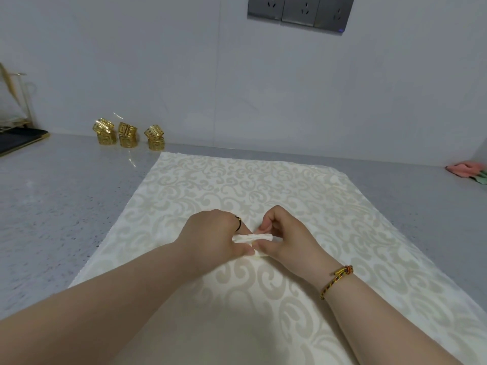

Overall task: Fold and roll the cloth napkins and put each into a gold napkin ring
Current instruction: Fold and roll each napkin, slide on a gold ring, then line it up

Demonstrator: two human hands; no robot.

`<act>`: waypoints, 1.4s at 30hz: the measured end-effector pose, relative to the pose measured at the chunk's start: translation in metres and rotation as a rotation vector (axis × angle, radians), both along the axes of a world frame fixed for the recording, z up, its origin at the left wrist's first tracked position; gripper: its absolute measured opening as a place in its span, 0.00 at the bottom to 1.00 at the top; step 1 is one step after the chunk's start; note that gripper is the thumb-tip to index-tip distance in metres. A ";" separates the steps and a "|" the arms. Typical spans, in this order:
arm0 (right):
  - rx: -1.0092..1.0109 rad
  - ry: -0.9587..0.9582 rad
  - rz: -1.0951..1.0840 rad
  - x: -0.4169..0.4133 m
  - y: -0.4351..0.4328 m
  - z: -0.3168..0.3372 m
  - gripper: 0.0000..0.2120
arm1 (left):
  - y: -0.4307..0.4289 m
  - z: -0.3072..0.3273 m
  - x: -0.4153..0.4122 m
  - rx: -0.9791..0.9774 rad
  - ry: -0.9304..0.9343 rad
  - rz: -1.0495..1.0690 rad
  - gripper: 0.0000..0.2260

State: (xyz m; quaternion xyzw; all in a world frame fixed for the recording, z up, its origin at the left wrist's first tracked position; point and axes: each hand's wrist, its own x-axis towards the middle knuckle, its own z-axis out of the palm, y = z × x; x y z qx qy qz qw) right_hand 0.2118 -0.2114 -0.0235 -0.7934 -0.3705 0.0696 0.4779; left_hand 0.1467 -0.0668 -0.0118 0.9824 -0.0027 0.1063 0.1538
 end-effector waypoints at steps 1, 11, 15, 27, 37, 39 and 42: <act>0.014 0.021 0.007 0.000 0.000 -0.001 0.16 | -0.001 -0.001 0.000 -0.002 -0.013 0.013 0.11; -0.005 0.086 -0.023 0.004 -0.004 -0.003 0.07 | 0.022 0.001 -0.014 0.047 -0.062 0.038 0.12; -0.142 -0.054 -0.026 0.002 -0.003 -0.005 0.09 | 0.063 0.001 -0.026 0.058 -0.056 0.181 0.13; -0.429 -0.335 0.042 0.002 0.037 0.011 0.12 | 0.168 -0.007 -0.044 -0.017 -0.121 0.372 0.13; -0.589 -0.483 0.033 0.070 0.210 0.038 0.18 | 0.192 -0.023 -0.042 -0.146 -0.227 0.375 0.26; -0.597 -0.466 0.003 0.088 0.248 0.039 0.21 | 0.201 -0.024 -0.041 -0.170 -0.237 0.457 0.18; -0.601 -0.458 -0.035 0.113 0.298 0.044 0.24 | 0.207 -0.028 -0.037 -0.174 -0.292 0.472 0.17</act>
